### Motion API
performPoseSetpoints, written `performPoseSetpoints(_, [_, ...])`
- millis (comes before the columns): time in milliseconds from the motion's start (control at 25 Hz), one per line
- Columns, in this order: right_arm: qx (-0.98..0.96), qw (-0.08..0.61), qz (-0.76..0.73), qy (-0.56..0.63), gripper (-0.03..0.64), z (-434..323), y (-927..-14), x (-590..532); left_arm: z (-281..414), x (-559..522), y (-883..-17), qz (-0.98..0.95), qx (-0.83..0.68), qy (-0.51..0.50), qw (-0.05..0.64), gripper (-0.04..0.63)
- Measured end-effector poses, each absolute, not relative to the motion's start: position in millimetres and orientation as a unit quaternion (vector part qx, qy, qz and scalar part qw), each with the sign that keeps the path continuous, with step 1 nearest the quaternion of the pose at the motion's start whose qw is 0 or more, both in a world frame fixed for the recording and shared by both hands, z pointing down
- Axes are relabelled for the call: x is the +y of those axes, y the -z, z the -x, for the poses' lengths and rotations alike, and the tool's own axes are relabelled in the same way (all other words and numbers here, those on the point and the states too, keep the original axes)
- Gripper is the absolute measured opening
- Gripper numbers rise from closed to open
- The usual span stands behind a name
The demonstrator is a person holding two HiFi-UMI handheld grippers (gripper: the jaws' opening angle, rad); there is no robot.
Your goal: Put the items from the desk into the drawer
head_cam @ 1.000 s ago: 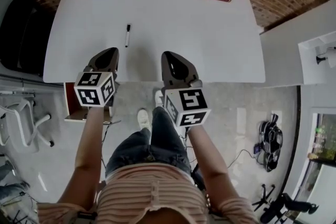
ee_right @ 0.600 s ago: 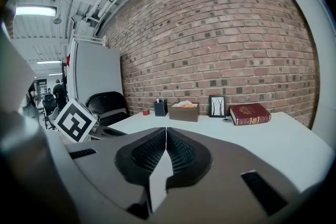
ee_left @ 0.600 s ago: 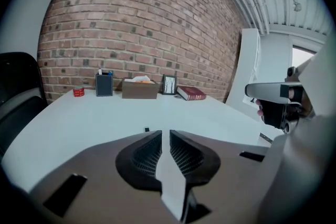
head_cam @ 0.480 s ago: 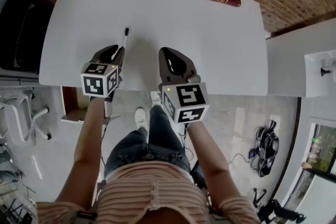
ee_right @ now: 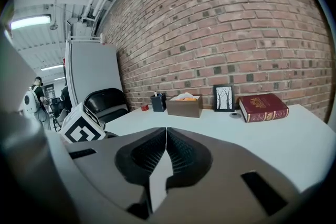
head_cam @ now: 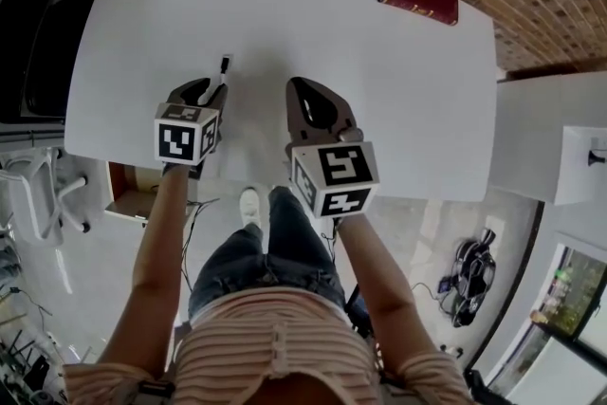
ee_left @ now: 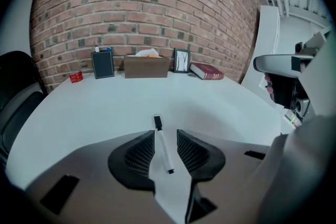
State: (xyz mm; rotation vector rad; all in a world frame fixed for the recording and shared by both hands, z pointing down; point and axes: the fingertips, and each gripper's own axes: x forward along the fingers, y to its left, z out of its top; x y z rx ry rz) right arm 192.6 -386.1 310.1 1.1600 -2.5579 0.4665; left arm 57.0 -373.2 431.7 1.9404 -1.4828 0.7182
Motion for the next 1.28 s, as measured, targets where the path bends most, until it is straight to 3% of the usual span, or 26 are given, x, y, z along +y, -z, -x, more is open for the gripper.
performPoseSetpoints(760, [-0.896, 0.170, -0.363, -0.192, 0.018, -175.7, -338.7, -431.8, -57.7, -393.2, -471.5, -0.685, -0.550, -0.346, 0.329, 0.116])
performPoseSetpoints(1080, [-0.898, 0.186, -0.349, -0.192, 0.017, -169.4, -348.9, -437.5, -55.2, -396.8, -469.7, -0.674, -0.551, -0.355, 0.341, 0.050])
performPoseSetpoints(1280, [-0.900, 0.185, -0.344, -0.191, 0.017, -167.7, -349.5, -439.4, -55.0, -396.0, -468.8, -0.666, -0.564, -0.351, 0.340, 0.043])
